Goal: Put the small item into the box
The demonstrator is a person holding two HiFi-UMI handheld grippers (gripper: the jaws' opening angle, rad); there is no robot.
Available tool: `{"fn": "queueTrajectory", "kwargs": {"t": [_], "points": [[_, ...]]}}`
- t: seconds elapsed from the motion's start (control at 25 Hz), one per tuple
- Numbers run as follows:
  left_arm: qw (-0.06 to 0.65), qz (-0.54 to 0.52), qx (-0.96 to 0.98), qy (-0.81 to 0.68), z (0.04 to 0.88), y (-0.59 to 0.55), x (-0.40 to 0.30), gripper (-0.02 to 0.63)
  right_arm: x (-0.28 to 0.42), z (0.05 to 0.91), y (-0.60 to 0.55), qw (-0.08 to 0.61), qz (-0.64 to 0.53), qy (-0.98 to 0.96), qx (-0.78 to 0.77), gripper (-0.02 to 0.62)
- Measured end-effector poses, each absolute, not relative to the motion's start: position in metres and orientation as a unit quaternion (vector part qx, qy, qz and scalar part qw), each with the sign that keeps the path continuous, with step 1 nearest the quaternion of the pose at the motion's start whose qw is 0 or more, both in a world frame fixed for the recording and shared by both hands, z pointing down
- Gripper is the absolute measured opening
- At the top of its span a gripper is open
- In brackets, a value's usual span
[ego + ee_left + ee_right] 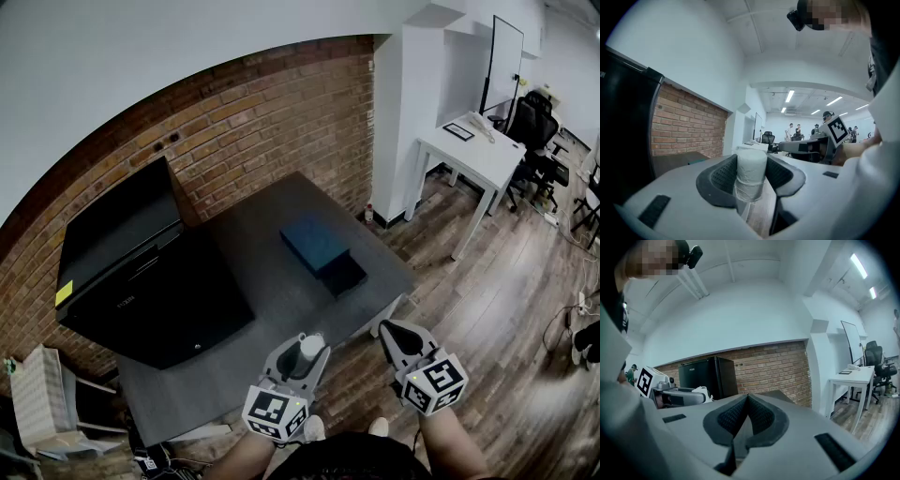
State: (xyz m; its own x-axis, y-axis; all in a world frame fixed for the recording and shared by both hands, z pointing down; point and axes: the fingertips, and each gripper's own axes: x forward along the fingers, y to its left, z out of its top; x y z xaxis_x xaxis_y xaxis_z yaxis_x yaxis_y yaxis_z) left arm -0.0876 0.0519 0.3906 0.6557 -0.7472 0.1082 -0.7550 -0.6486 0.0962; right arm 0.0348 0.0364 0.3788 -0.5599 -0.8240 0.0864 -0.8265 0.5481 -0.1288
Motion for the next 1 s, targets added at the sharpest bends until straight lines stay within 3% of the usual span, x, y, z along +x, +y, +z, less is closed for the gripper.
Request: {"fn": "queueTrajectory", "kwargs": {"t": [1.0], "points": [[0.071, 0.022, 0.916, -0.393, 0.394, 0.043, -0.105, 0.198, 0.017, 0.375, 0.032, 0.0, 0.077, -0.876, 0.476, 0.018]]}}
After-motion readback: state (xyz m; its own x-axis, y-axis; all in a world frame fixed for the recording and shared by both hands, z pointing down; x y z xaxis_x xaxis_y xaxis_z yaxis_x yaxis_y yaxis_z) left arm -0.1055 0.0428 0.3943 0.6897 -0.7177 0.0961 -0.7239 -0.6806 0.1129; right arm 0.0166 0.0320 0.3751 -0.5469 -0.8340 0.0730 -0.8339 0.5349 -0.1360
